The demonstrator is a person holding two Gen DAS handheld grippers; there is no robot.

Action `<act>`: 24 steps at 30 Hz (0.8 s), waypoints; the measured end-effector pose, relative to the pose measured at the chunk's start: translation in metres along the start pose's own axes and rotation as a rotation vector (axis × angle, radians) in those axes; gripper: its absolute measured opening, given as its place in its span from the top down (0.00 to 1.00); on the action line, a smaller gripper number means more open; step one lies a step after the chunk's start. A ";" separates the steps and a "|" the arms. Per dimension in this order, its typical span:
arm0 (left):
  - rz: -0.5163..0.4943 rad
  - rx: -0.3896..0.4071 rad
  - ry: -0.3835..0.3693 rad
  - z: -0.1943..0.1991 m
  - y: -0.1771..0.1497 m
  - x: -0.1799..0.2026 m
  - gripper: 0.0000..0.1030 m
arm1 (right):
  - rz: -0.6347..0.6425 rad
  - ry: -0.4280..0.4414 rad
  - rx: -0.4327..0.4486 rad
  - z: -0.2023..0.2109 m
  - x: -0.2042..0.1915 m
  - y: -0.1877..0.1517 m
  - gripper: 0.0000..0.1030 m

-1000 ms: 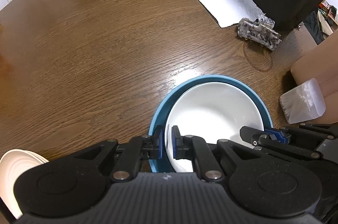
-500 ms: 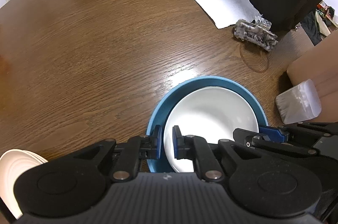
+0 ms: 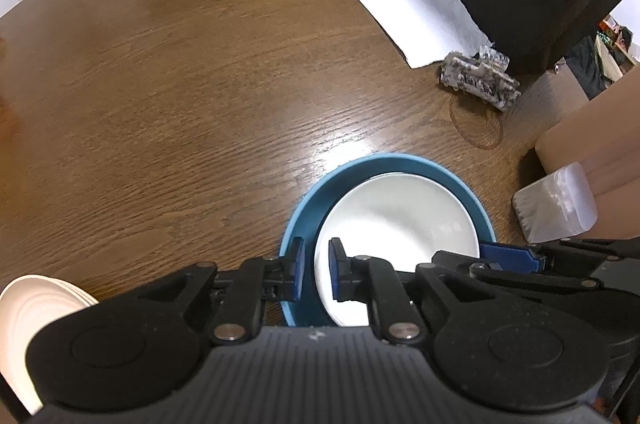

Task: Organize plates and bowls
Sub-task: 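Open both grippers to release the white bowl rim, then withdraw both grippers up and back from the nested bowls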

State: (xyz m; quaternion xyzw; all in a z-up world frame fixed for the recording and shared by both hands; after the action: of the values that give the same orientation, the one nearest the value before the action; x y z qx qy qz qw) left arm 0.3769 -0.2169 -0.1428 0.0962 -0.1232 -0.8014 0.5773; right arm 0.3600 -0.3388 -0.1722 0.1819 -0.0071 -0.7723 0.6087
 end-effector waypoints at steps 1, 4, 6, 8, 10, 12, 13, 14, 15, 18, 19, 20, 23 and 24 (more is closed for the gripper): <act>0.003 0.005 -0.001 0.002 0.000 -0.001 0.85 | 0.001 0.003 0.002 0.001 0.000 0.000 0.70; 0.016 0.023 -0.004 0.010 0.002 -0.004 0.79 | 0.003 0.009 0.008 0.004 -0.003 0.000 0.66; 0.025 0.034 0.000 0.015 0.003 -0.007 0.77 | 0.004 0.010 0.011 0.007 -0.004 0.000 0.64; 0.037 0.042 0.003 0.019 0.003 -0.011 0.76 | 0.007 0.013 0.015 0.009 -0.005 0.000 0.61; 0.049 0.048 0.005 0.022 0.003 -0.015 0.75 | 0.012 0.016 0.025 0.014 -0.007 0.000 0.58; 0.057 0.055 0.007 0.026 0.001 -0.019 0.74 | 0.018 0.015 0.032 0.018 -0.009 0.001 0.56; 0.061 0.058 0.007 0.028 0.001 -0.022 0.73 | 0.019 0.014 0.035 0.019 -0.010 0.001 0.56; 0.065 0.061 0.009 0.030 0.000 -0.024 0.72 | 0.019 0.014 0.038 0.021 -0.010 0.001 0.56; 0.068 0.065 0.010 0.032 0.000 -0.025 0.70 | 0.020 0.015 0.041 0.023 -0.011 0.000 0.55; 0.076 0.084 0.018 0.041 -0.004 -0.033 0.61 | 0.027 0.022 0.056 0.033 -0.013 -0.002 0.47; 0.078 0.094 0.021 0.045 -0.005 -0.035 0.56 | 0.030 0.026 0.064 0.038 -0.014 -0.003 0.42; 0.080 0.106 0.023 0.049 -0.006 -0.037 0.52 | 0.031 0.030 0.075 0.043 -0.015 -0.005 0.33; 0.097 0.145 0.025 0.064 -0.011 -0.045 0.25 | 0.023 0.046 0.119 0.059 -0.014 -0.009 0.11; 0.105 0.167 0.022 0.070 -0.013 -0.048 0.15 | 0.016 0.049 0.128 0.064 -0.013 -0.011 0.11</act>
State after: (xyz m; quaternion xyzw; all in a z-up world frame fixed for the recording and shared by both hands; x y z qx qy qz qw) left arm 0.3599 -0.1614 -0.0794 0.1460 -0.1881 -0.7560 0.6097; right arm 0.3333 -0.3369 -0.1115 0.2392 -0.0428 -0.7606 0.6020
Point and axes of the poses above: each gripper's, at about its wrist camera, not at the fingertips, and z roughly against the way its jaws point, x to its right, y to its top, the point moved 5 cm from there along -z, roughly the way its jaws point, and after that the axes turned 9 degrees about y, right-handed, at the moved point
